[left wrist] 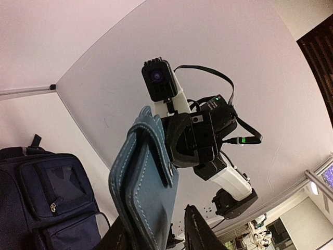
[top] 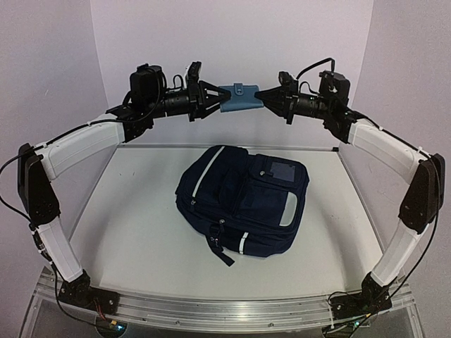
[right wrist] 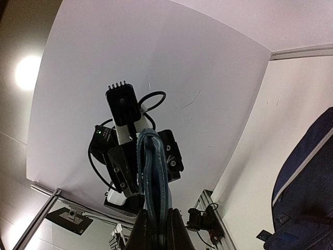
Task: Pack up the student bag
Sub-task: Adjust the personal item, then adjust the student bag at the center of the board.
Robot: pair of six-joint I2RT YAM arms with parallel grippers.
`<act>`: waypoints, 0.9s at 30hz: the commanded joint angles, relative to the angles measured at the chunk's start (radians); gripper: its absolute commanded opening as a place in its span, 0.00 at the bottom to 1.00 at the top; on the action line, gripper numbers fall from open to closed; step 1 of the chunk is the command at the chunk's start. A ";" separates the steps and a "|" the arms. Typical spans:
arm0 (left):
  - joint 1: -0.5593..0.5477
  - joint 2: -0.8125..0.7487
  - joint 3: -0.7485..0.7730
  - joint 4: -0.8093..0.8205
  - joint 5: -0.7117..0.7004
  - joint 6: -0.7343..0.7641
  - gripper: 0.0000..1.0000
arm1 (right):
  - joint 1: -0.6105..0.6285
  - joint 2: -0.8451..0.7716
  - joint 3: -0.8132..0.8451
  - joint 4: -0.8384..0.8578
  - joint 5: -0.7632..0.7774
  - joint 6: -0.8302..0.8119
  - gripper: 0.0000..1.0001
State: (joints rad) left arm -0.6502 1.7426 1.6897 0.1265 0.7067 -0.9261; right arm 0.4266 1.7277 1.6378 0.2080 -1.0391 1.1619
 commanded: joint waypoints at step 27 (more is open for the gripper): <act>-0.121 -0.004 0.073 -0.797 -0.084 0.271 0.00 | -0.013 -0.318 -0.228 -0.924 0.466 -0.740 0.56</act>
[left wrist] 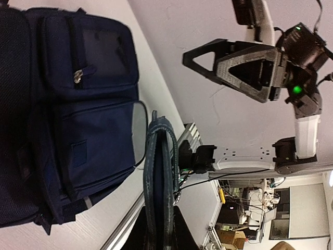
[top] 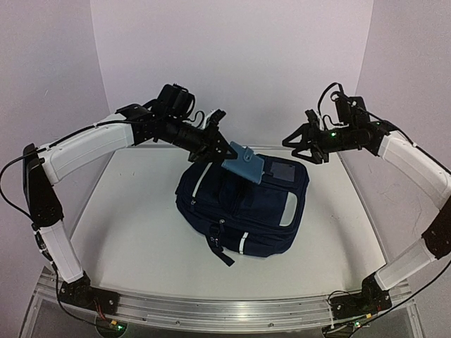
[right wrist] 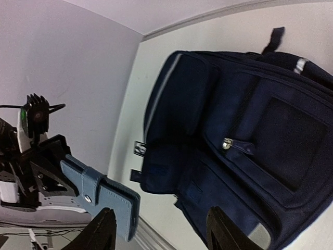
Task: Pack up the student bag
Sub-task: Adjust the student bag at the center of the board.
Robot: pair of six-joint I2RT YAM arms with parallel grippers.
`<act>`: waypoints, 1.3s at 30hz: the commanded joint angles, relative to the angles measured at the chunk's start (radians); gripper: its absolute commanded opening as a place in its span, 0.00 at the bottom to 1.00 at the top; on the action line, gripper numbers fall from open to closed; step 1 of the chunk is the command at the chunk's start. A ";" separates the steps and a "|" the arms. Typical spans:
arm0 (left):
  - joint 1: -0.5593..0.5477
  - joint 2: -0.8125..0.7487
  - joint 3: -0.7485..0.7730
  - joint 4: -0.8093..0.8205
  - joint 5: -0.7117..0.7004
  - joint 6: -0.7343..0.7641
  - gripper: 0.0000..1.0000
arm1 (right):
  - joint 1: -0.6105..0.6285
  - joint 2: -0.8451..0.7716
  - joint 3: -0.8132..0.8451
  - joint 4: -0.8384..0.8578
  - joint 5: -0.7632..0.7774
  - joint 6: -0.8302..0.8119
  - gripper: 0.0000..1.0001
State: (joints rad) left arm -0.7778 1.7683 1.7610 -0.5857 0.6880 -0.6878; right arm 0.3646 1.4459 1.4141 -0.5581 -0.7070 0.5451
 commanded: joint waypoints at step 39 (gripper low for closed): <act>0.009 0.103 0.132 -0.354 -0.335 0.087 0.00 | -0.024 0.062 -0.280 -0.329 0.169 -0.339 0.00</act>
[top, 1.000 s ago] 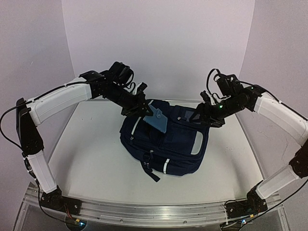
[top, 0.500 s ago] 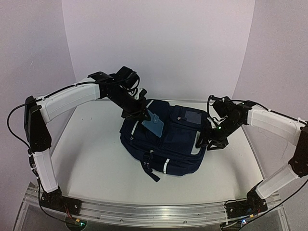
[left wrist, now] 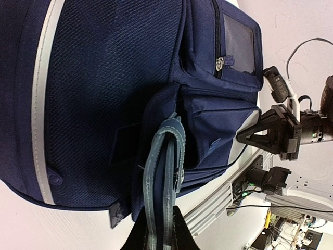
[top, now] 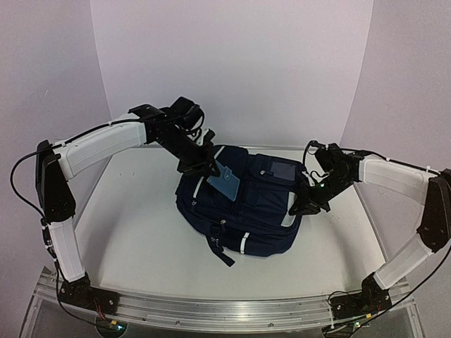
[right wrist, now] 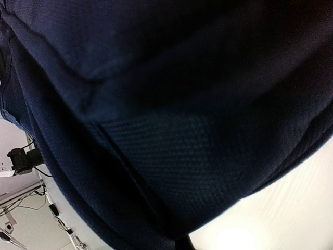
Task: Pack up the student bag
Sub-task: Adjust the student bag at the center of the board.
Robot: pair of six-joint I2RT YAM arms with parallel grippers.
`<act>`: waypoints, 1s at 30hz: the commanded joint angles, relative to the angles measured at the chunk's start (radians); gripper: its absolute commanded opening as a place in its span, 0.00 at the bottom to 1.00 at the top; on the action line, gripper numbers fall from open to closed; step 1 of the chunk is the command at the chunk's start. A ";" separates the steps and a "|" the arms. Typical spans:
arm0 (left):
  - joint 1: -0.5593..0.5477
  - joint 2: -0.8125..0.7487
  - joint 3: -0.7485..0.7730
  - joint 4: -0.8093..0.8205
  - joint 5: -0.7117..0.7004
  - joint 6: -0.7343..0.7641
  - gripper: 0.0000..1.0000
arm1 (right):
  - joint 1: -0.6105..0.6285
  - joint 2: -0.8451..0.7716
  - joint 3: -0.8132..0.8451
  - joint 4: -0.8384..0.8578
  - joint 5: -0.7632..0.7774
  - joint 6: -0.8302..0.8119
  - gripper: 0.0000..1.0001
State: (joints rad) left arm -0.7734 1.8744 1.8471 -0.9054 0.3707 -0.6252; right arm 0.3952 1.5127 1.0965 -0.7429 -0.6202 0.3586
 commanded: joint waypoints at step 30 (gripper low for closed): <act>0.000 0.129 0.158 -0.032 -0.022 0.013 0.00 | 0.168 0.088 0.481 -0.178 0.291 -0.096 0.53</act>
State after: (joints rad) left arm -0.7753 2.0855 2.0472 -0.9425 0.4180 -0.5993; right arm 0.4733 1.5944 1.5611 -0.9875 -0.3514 0.1411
